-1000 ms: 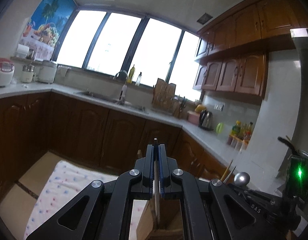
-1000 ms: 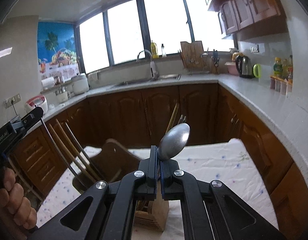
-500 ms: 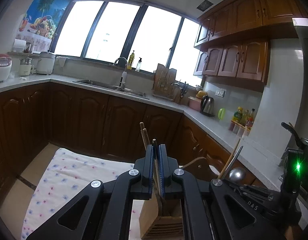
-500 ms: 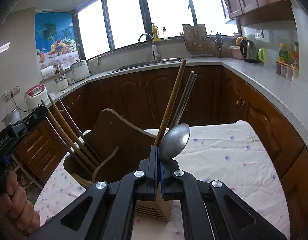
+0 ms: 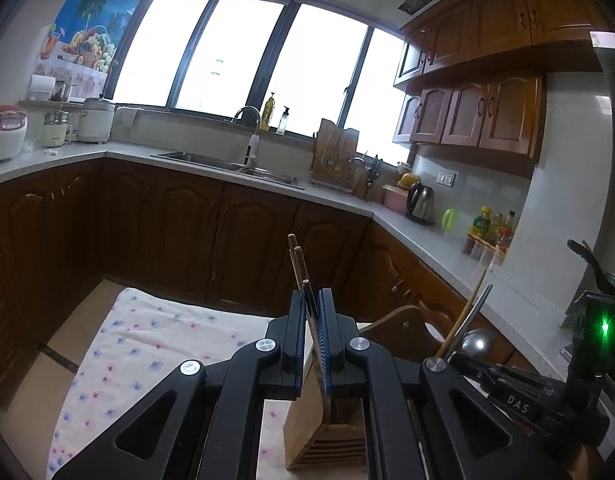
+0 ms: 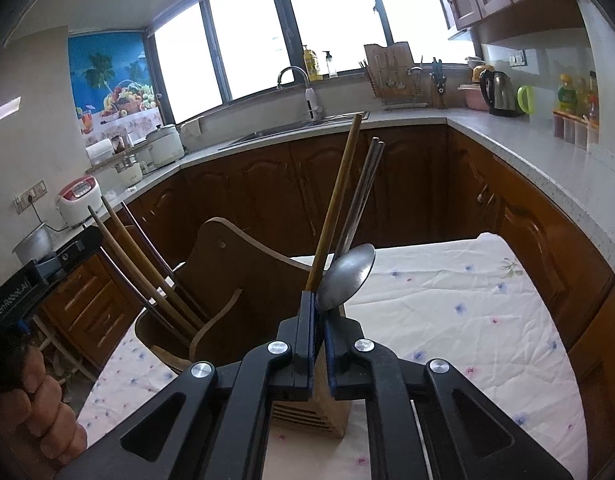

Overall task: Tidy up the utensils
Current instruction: 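Lower both items into the holder and open both grippers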

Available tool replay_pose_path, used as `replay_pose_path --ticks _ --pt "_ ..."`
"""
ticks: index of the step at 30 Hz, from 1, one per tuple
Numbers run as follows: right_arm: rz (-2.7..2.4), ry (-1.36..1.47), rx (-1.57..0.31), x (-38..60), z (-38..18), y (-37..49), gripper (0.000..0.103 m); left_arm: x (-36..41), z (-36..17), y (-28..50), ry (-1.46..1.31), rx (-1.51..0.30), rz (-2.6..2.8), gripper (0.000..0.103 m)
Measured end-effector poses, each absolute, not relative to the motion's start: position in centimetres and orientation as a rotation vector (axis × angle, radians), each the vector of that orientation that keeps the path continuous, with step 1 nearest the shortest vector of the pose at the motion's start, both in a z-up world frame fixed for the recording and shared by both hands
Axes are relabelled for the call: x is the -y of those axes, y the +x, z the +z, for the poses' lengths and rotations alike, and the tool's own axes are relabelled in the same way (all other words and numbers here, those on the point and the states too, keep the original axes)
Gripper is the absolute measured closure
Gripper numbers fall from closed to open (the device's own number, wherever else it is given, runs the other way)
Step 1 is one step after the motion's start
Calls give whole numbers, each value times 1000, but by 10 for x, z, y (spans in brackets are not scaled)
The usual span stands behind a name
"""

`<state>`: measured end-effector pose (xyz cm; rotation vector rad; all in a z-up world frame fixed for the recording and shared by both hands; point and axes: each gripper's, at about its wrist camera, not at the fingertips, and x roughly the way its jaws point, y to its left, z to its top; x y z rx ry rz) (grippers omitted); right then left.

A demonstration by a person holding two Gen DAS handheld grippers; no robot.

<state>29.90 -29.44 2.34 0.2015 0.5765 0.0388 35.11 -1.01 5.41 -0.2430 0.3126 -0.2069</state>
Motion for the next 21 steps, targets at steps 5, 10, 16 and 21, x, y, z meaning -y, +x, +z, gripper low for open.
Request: replay_pose_path --ticks 5,10,16,21 --pt "41 212 -573 295 24 297 96 10 52 346 -247 -316 -206 98" --pt "41 222 -583 297 23 295 94 8 54 345 -249 -323 -203 97" --pt "34 235 -579 300 23 290 83 10 55 344 -248 -329 -196 83" --pt "30 243 -576 301 24 288 80 9 56 342 -248 -332 -190 72"
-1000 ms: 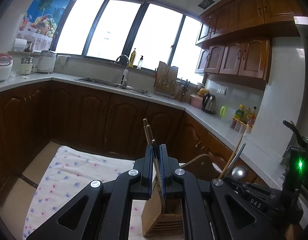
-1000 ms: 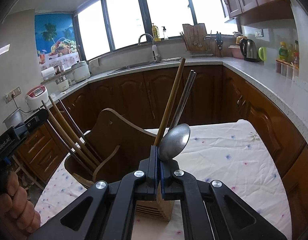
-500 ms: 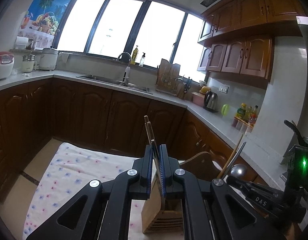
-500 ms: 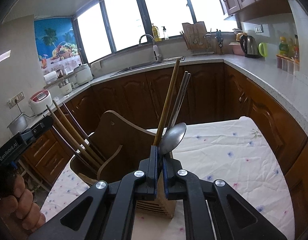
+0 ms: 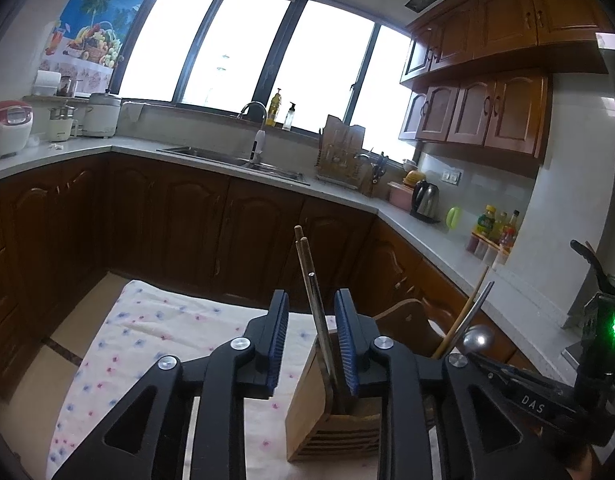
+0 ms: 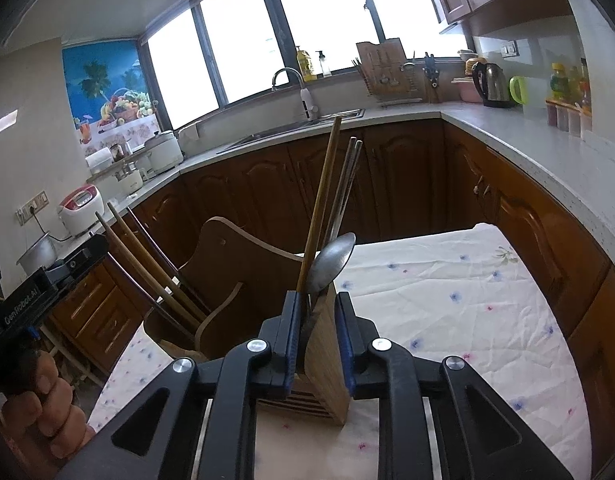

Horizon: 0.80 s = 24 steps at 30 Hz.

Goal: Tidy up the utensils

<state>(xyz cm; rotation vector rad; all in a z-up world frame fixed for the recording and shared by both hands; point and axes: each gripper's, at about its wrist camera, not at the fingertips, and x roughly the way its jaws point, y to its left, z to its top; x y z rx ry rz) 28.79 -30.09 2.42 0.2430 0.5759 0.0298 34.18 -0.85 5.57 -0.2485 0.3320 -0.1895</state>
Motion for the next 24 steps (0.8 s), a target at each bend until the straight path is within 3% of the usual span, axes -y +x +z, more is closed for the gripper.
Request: replay_pose_path --ticks 3,5,8,12,18,24 --pt "37 249 -570 302 25 287 70 7 56 339 -250 -334 -173 52" --pt "40 248 -569 300 25 286 65 4 56 337 -251 -336 -166 45" --pt "47 251 -560 300 25 283 48 1 57 333 -262 -342 -150 24" --pt "45 251 -543 301 26 278 31 -2 59 325 -266 -343 -138 16" --pt "47 246 -526 300 30 271 20 -5 63 314 -258 -346 -120 6" --pt "51 249 -510 297 35 254 13 -8 68 293 -198 -342 -87 5"
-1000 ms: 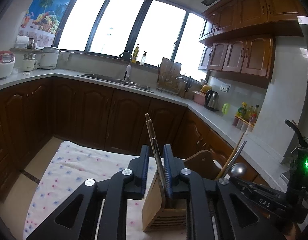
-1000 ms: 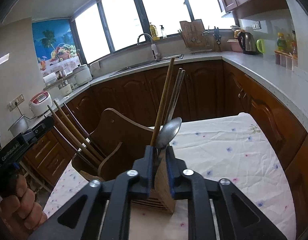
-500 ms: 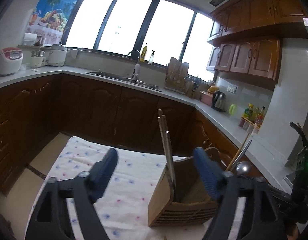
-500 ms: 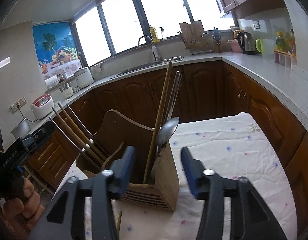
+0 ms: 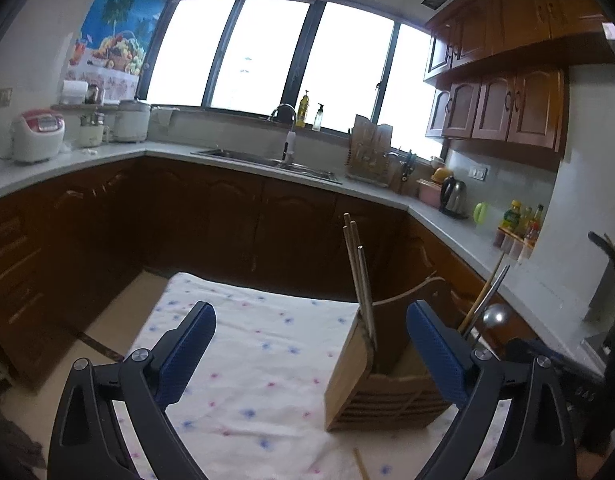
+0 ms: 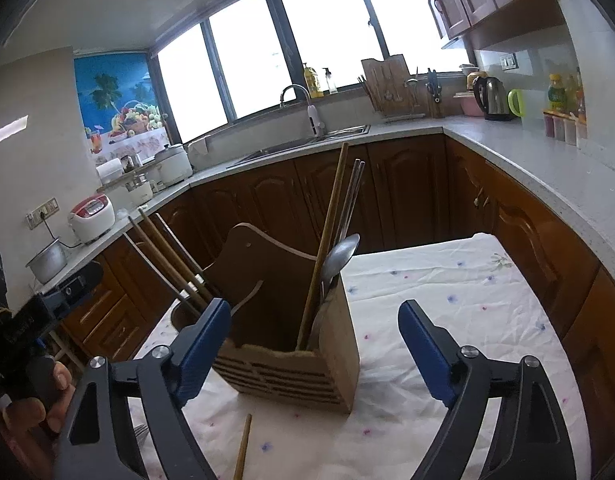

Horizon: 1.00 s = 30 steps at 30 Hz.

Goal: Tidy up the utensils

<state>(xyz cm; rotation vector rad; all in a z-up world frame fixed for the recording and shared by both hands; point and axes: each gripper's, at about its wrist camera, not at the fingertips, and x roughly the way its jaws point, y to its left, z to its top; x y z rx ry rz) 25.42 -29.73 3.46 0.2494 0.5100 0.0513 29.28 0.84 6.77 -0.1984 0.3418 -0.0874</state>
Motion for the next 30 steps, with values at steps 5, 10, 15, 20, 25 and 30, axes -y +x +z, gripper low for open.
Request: replay_pose_path --ticks 5,10,15,20,25,30 --pt "63 250 -499 297 38 236 11 -9 68 268 -155 -334 -81 2" --pt "74 251 -465 290 46 209 7 -8 66 237 -129 -339 -91 1" --pt "79 247 -431 281 52 177 4 -6 67 201 -92 -338 -95 1" --pt "79 251 -400 274 57 149 2 -9 68 169 -56 -334 -67 1" --pt "67 231 -381 263 57 120 1 -18 68 142 -31 -333 -32 1" --pt "52 216 -380 252 54 98 1 -29 67 113 -108 -333 -106 1"
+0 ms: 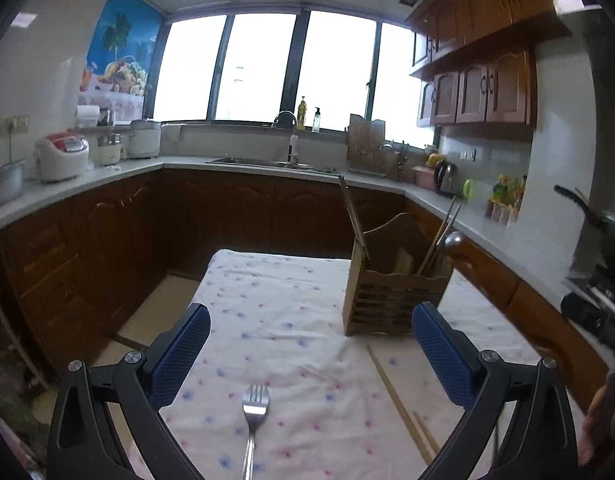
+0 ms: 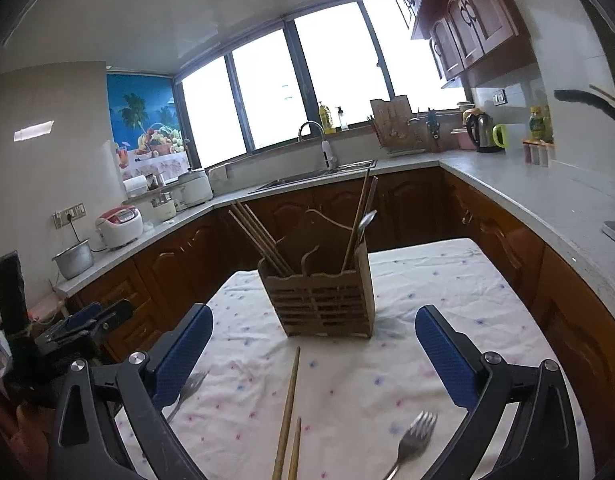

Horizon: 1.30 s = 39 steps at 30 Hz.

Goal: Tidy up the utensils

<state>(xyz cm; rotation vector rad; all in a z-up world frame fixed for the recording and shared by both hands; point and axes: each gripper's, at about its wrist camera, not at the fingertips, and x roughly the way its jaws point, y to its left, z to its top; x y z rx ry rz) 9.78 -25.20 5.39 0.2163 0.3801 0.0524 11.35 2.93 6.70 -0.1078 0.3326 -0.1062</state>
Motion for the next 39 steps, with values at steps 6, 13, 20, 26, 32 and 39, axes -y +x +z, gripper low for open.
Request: replay_pose_path --ticks 6,13,20,26,32,39 --pt "69 176 -364 239 64 84 1 -31 75 92 -36 -333 -142 1" --pt "62 171 -286 226 56 58 0 -33 57 61 -19 -292 -88 1" --pt "40 131 -331 215 18 51 0 -30 33 52 -6 -323 -92 1" --pt "25 133 -322 215 3 37 0 -29 28 40 5 -306 -88 1" --pt "9 108 -305 210 1 23 0 -25 17 32 12 -312 -90 1" --pt "3 98 -299 208 -3 16 0 -24 12 19 24 -277 -70 1"
